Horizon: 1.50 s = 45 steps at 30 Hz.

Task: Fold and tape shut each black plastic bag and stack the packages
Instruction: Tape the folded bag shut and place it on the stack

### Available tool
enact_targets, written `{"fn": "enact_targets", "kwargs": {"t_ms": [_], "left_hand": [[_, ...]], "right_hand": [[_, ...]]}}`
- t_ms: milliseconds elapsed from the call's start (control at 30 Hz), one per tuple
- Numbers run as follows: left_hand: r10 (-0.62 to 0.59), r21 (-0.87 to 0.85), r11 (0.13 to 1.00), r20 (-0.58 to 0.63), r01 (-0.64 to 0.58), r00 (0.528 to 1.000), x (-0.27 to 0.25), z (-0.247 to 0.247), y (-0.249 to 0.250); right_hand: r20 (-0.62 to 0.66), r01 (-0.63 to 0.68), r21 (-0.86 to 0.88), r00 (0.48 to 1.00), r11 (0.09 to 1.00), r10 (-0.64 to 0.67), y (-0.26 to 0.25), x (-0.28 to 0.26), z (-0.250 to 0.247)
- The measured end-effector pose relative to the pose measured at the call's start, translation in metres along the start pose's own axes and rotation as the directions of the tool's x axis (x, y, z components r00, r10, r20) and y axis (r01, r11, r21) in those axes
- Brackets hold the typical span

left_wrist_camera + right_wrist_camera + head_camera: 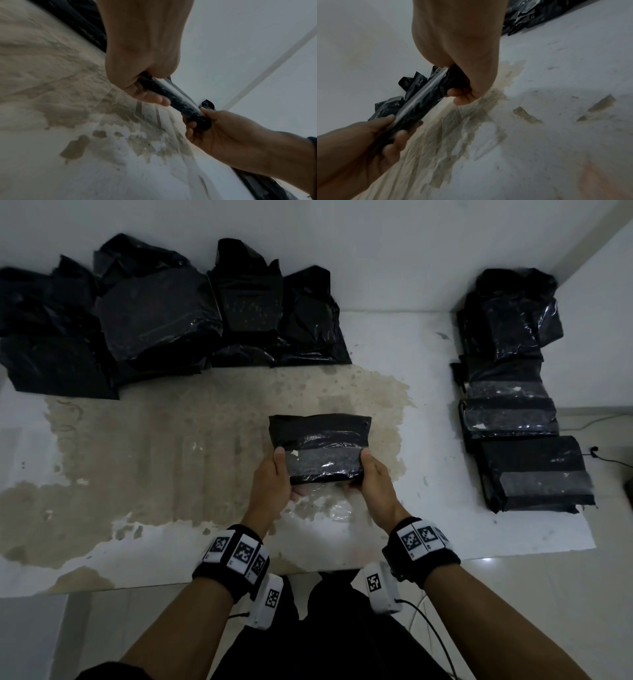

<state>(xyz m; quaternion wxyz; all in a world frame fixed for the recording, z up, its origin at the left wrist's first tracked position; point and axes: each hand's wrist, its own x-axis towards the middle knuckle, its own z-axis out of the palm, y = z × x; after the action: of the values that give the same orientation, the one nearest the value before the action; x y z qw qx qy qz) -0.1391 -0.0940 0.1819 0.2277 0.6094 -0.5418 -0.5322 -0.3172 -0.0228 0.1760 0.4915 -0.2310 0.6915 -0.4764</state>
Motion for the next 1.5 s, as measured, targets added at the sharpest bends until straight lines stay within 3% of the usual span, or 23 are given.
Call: {"fn": "enact_targets", "kwargs": {"t_ms": [133,233,367,433,500,567,700,867,1033,1167,1333,1500], "left_hand": [[0.068,0.076,0.995,-0.126,-0.059,0.990,-0.002,0.007,0.001],[-0.007,-0.058,0.998,-0.133,-0.001,0.991,-0.002,0.011,0.007],[-0.064,-0.080,0.995,-0.075,0.058,0.995,0.007,0.016,0.004],[-0.035,-0.028,0.999,-0.015,0.035,0.999,0.004,0.020,0.014],[0.016,0.057,0.998,0.016,-0.017,1.000,-0.001,0.026,0.025],[0.068,0.145,0.988,-0.049,-0.060,0.996,-0.007,0.031,0.033],[0.115,0.131,0.987,-0.158,-0.095,0.981,-0.010,0.038,0.039],[0.136,0.118,0.985,-0.094,-0.125,0.986,-0.007,0.039,0.033],[0.131,0.042,0.990,0.032,-0.132,0.991,-0.001,0.042,0.027],[0.123,-0.036,0.992,0.144,-0.120,0.982,0.001,0.057,0.032],[0.073,-0.106,0.993,0.248,-0.048,0.966,0.006,0.086,0.045],[0.054,-0.157,0.988,0.291,-0.007,0.955,0.004,0.130,0.069]], "right_hand": [[-0.085,-0.051,0.077,0.995,0.996,0.058,-0.001,-0.004,0.001],[-0.110,-0.068,0.123,0.991,0.990,0.082,0.003,-0.006,0.003],[-0.132,-0.077,0.114,0.987,0.990,0.092,0.004,-0.004,-0.004],[-0.177,-0.051,0.035,0.983,0.998,0.056,0.002,-0.002,-0.007],[-0.240,0.018,-0.158,0.969,0.987,-0.056,-0.002,-0.002,-0.008],[-0.287,0.072,-0.286,0.945,0.956,-0.157,-0.006,-0.005,-0.007],[-0.323,0.114,-0.360,0.916,0.926,-0.238,-0.017,-0.005,-0.005],[-0.279,0.117,-0.416,0.927,0.902,-0.250,-0.010,-0.004,-0.011],[-0.327,0.123,-0.370,0.910,0.921,-0.253,-0.006,-0.004,-0.022],[-0.405,0.058,-0.244,0.901,0.968,-0.156,0.004,0.005,-0.045],[-0.290,-0.050,0.026,0.955,0.998,0.055,-0.018,0.001,-0.089],[-0.267,0.041,0.084,0.964,0.996,-0.017,-0.039,0.005,-0.128]]}}
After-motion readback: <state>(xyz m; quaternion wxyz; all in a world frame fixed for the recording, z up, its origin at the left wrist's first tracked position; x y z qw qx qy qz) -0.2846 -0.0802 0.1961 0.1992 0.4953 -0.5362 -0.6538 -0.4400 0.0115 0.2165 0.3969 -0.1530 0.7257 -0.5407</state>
